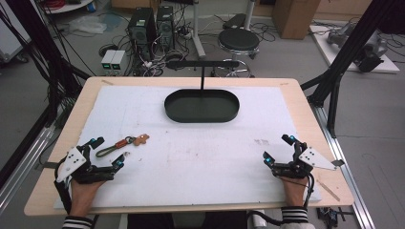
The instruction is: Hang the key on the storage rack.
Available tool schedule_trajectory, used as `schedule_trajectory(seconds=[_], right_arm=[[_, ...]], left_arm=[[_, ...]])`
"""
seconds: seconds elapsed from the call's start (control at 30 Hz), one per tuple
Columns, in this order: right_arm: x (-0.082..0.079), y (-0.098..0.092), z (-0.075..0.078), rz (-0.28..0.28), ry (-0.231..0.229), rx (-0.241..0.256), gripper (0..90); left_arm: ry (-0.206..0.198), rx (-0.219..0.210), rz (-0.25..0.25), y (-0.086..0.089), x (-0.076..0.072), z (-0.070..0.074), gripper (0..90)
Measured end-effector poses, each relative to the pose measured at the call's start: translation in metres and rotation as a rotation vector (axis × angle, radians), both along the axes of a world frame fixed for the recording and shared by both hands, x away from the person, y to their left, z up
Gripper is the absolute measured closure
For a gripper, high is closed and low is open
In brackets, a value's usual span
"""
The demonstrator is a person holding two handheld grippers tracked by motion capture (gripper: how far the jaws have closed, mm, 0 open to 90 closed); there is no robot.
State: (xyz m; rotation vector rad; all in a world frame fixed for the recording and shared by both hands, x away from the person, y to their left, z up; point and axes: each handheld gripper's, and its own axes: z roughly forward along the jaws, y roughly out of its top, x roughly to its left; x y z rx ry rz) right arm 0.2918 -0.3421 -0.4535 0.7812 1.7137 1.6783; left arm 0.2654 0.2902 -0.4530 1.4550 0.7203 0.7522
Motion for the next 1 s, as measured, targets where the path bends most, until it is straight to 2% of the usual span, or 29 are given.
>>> schedule_trajectory(seconds=[0.17, 0.3, 0.43, 0.5, 0.53, 0.57, 0.67, 0.8, 0.83, 0.87, 0.9, 1.0], right_arm=[[0.000, 0.000, 0.000, 0.000, 0.005, 0.003, 0.4], [0.001, -0.001, 0.000, 0.001, 0.001, 0.005, 0.4], [0.001, -0.001, 0.000, -0.003, 0.005, 0.005, 0.4], [0.001, 0.000, 0.000, -0.002, 0.003, 0.005, 0.4], [0.001, 0.000, 0.000, -0.004, 0.004, 0.001, 0.4], [0.001, 0.000, 0.000, -0.004, 0.004, 0.001, 0.4], [0.001, 0.000, 0.000, -0.002, 0.002, 0.003, 0.4], [0.001, 0.000, 0.000, -0.003, 0.004, 0.005, 0.4], [0.001, 0.000, 0.000, -0.003, 0.004, 0.005, 0.4], [0.001, 0.000, 0.000, -0.002, 0.002, 0.003, 0.4], [0.001, 0.000, 0.000, -0.002, 0.002, 0.003, 0.4], [0.001, 0.000, 0.000, -0.002, 0.001, 0.002, 0.4]], left_arm=[[-0.001, -0.005, 0.008, 0.000, -0.001, 0.000, 1.7], [0.017, 0.017, -0.019, 0.002, -0.002, 0.005, 1.7], [0.037, 0.016, -0.055, 0.009, 0.003, 0.016, 1.7], [0.061, 0.040, -0.079, 0.012, 0.006, 0.022, 1.7], [0.085, 0.071, -0.094, 0.015, 0.009, 0.029, 1.7], [0.085, 0.071, -0.094, 0.015, 0.009, 0.029, 1.7], [0.141, 0.120, -0.116, 0.019, 0.014, 0.040, 1.7], [0.162, 0.190, -0.100, 0.026, 0.021, 0.055, 1.7], [0.184, 0.208, -0.091, 0.028, 0.023, 0.059, 1.7], [0.220, 0.228, -0.103, 0.031, 0.028, 0.065, 1.7], [0.220, 0.228, -0.103, 0.031, 0.028, 0.065, 1.7], [0.249, 0.266, -0.099, 0.034, 0.034, 0.072, 1.7]])
